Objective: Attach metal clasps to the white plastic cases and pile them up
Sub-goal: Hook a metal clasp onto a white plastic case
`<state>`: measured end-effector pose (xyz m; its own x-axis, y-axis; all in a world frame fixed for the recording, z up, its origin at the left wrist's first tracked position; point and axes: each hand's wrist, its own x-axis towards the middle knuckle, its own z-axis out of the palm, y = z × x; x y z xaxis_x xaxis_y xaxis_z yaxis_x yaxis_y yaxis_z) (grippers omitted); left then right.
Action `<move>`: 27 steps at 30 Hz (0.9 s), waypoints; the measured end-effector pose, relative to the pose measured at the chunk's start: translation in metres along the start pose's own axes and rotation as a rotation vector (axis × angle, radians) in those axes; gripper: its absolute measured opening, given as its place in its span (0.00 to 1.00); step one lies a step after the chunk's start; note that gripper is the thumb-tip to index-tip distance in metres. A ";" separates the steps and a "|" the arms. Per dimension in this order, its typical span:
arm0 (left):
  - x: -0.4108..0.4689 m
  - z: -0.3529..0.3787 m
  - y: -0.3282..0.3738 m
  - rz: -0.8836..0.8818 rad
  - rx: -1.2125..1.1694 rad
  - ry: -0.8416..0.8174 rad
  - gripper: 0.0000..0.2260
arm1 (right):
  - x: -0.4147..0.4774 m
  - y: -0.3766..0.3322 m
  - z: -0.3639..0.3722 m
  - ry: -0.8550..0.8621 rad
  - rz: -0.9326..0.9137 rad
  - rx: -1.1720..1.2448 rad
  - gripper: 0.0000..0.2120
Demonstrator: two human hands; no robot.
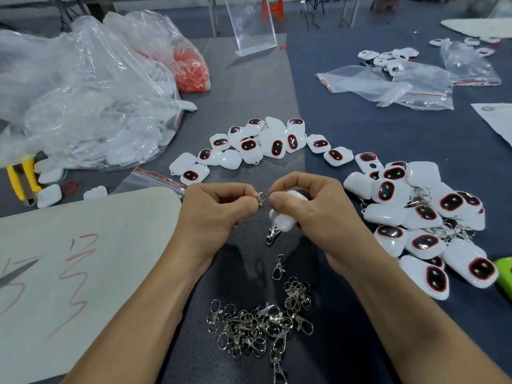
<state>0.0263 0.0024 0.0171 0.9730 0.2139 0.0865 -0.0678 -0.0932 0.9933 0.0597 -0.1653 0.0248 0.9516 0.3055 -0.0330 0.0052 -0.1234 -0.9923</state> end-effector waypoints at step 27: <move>-0.006 0.001 0.002 0.116 0.122 -0.090 0.05 | -0.009 -0.004 -0.005 0.066 -0.449 -0.358 0.10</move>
<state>0.0205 0.0004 0.0186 0.9765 0.1071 0.1870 -0.1586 -0.2303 0.9601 0.0525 -0.1722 0.0299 0.8492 0.3433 0.4014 0.5059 -0.3101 -0.8049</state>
